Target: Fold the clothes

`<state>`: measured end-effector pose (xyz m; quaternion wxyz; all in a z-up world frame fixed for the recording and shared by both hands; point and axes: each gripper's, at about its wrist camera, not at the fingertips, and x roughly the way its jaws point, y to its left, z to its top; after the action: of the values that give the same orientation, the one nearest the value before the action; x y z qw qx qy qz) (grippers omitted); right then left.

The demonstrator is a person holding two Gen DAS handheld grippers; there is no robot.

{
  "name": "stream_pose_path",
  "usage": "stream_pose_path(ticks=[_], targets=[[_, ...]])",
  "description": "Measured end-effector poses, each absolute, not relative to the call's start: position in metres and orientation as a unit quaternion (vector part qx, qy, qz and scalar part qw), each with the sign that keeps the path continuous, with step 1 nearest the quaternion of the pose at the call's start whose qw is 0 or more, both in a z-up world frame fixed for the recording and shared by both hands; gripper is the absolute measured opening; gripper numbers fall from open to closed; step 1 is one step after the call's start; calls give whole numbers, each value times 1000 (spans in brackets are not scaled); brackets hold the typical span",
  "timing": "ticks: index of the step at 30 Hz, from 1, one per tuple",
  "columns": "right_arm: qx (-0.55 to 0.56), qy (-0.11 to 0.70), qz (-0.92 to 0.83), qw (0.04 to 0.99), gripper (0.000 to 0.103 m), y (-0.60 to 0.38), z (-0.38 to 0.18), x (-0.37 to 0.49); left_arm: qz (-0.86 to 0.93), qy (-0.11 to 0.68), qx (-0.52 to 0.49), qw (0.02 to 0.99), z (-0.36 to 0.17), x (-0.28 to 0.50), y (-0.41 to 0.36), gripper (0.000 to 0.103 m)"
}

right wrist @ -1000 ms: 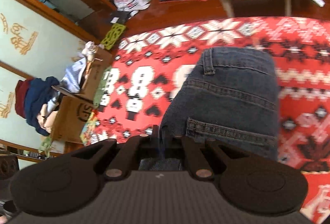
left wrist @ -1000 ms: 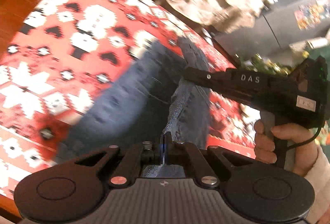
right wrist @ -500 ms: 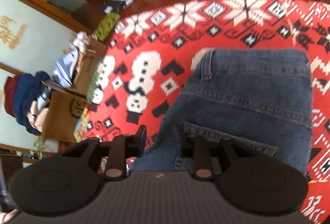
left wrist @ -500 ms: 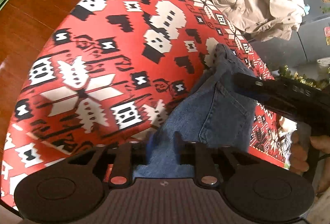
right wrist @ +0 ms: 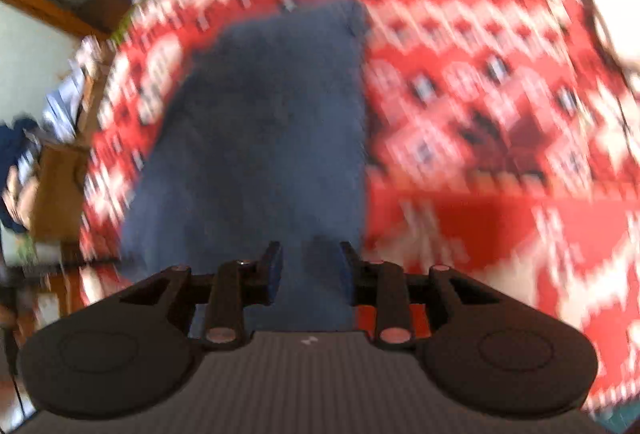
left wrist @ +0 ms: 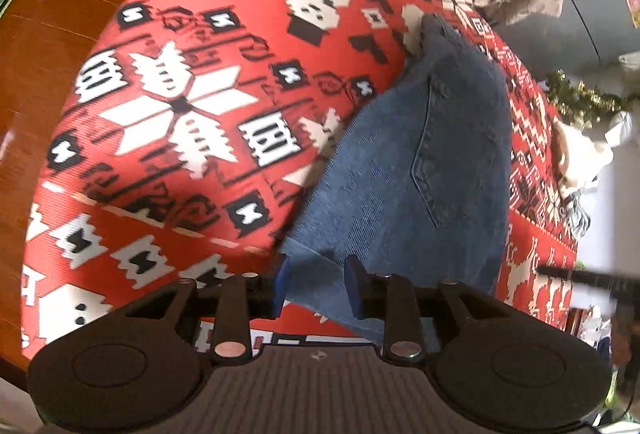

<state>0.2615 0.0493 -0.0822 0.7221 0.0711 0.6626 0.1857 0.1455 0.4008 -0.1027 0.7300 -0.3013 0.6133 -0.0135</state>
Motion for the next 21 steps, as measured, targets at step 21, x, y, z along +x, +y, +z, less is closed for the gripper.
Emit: stream_pose_path(ticks=[21], targets=[[187, 738, 154, 630, 10, 4, -154, 154, 8, 643, -237, 728, -102, 156, 387, 13]])
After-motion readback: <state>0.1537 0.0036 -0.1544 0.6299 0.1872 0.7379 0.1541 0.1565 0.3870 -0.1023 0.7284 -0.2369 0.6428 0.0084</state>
